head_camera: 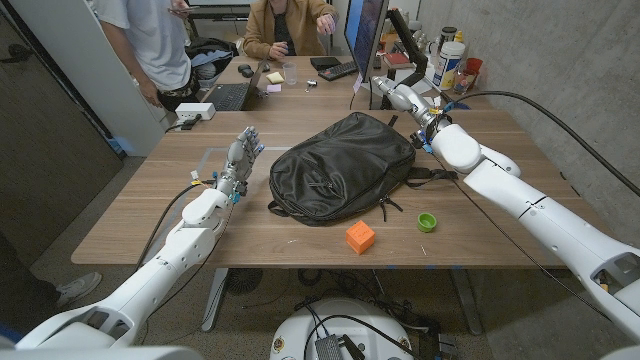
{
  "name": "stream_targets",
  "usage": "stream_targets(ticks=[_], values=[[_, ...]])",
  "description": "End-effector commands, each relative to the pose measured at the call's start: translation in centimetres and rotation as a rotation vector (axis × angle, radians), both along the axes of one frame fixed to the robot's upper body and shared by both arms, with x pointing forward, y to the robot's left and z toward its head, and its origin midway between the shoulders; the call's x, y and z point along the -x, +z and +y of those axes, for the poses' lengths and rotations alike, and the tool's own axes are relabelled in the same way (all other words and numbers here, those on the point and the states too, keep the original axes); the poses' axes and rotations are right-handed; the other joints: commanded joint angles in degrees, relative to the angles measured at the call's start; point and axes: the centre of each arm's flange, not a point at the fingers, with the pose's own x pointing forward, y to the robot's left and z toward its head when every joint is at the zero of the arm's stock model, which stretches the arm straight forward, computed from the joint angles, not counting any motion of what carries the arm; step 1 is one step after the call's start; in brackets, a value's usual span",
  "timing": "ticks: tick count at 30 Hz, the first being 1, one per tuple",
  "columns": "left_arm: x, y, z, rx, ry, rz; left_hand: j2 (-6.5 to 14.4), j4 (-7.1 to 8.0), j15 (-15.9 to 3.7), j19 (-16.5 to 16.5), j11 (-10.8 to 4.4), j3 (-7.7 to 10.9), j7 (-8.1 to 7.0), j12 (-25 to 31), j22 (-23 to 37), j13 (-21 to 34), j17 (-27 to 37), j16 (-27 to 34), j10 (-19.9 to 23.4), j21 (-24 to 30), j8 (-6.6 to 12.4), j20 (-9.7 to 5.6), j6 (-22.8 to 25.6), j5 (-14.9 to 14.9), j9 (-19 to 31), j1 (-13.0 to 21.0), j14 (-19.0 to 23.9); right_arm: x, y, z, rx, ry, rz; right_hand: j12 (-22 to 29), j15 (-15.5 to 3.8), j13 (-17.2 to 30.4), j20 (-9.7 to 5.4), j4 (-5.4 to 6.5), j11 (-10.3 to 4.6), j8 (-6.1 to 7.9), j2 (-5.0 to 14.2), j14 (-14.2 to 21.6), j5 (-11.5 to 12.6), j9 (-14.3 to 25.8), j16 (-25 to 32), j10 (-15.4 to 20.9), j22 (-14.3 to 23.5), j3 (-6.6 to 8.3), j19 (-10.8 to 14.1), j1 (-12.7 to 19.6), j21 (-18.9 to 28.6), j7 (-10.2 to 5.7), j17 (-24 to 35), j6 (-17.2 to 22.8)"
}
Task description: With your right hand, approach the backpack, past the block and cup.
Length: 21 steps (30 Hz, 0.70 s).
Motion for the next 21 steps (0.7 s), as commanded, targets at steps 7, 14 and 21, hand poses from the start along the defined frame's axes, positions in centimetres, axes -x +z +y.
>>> stream_targets(ticks=[7, 14, 21], values=[[0.16, -0.29, 0.21, 0.004, 0.003, 0.003, 6.6, -0.02, -4.02, -0.6, 0.26, -0.25, 0.04, 0.4, 0.1, 0.2, 0.1, 0.3, -0.1, 0.2, 0.44, -5.75, -0.5, 0.5, 0.2, 0.2, -0.8, 0.66, 0.23, 1.08, 0.104, -0.078, -0.045, 0.5, -2.6, 0.3, -6.03, -0.2, -0.07, 0.16, 5.26, 0.6, 0.2, 0.1, 0.2, 1.2, 0.2, 0.18, 0.3, 0.7, -0.4, 0.1, 0.2, 0.6], [0.19, -0.35, 0.3, 0.005, 0.003, 0.003, 6.7, -0.02, -4.07, -0.6, 0.31, -0.26, 0.06, 0.5, 0.1, 0.2, 0.1, 0.3, 0.0, 0.3, 0.47, -5.73, -0.4, 0.5, 0.2, 0.2, -0.8, 0.77, 0.24, 1.43, 0.138, -0.105, -0.058, 0.5, -2.69, 0.3, -6.04, -0.17, -0.08, 0.22, 5.3, 0.6, 0.2, 0.1, 0.1, 1.3, 0.2, 0.24, 0.3, 0.8, -0.4, 0.06, 0.1, 0.8], [0.28, -0.49, 0.38, 0.007, 0.003, 0.003, 6.7, -0.03, -4.03, -0.6, 0.27, -0.26, 0.03, 0.5, 0.1, 0.2, 0.1, 0.3, 0.1, 0.3, 0.54, -5.71, -0.1, 0.5, 0.2, 0.2, -0.8, 1.14, 0.24, 1.75, 0.163, -0.13, -0.077, 0.5, -2.72, 0.3, -6.07, -0.09, -0.07, 0.18, 5.15, 0.7, 0.2, 0.1, 0.2, 1.3, 0.2, 0.15, 0.4, 0.7, -0.5, 0.04, 0.2, 0.8]])
